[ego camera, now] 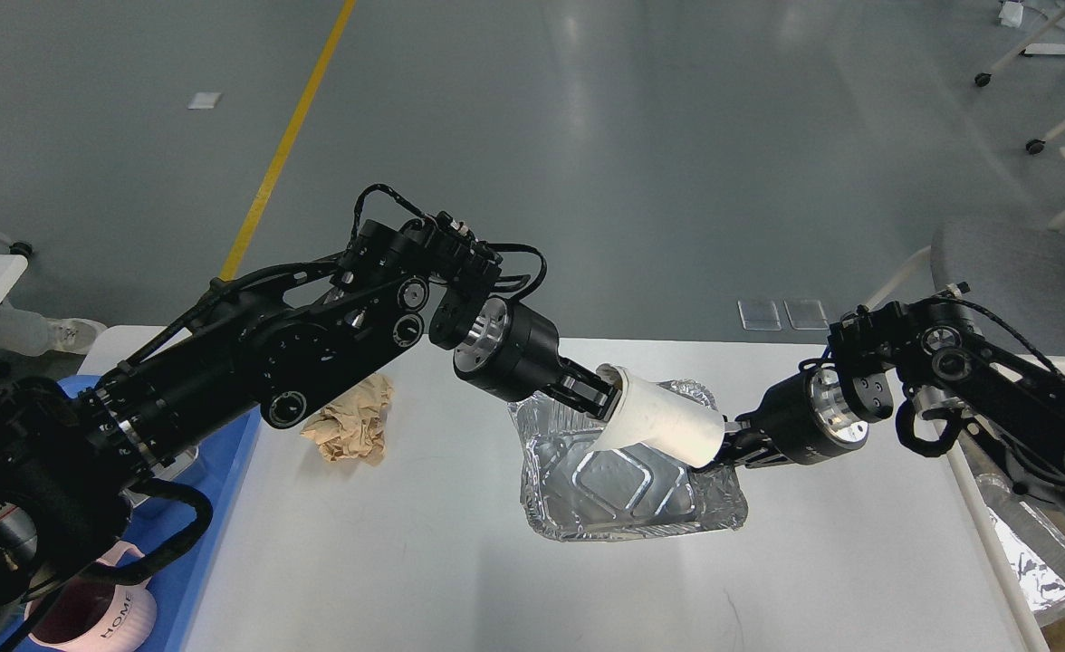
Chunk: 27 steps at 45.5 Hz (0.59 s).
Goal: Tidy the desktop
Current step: 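Lift the paper cup with the left gripper and lower it into the foil tray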
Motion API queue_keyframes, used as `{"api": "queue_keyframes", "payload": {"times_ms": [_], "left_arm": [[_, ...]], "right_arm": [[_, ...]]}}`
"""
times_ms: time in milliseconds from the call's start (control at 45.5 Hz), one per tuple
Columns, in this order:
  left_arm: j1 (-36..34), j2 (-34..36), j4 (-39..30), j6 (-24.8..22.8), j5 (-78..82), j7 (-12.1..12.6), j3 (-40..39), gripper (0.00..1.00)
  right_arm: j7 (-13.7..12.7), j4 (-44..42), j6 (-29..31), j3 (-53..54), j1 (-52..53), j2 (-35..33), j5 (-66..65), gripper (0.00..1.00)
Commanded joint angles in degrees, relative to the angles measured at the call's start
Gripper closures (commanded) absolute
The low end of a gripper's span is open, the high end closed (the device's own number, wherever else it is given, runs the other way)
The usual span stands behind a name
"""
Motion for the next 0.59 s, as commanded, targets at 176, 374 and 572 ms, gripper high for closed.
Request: {"api": "queue_keyframes", "payload": {"times_ms": [176,374,572], "left_arm": [[-5.6,4.8,-0.9,0.0,-0.8,-0.3,-0.2,1.0],[-10.6,8.1,-1.2,0.0,-3.0,-0.2,-0.2,1.0],[-10.0,7.5,-1.2,0.0,-3.1,0.0,0.4,1.0]], "right_arm": [[0.0,-0.1,0.0,-0.1,-0.1,-0.1,0.0,1.0],[0.0,-0.1,0.0,0.3,0.1,-0.6,0.1,1.0],[0.1,-0.1,0.0,1.2,0.2,-0.7,0.2,1.0]]}}
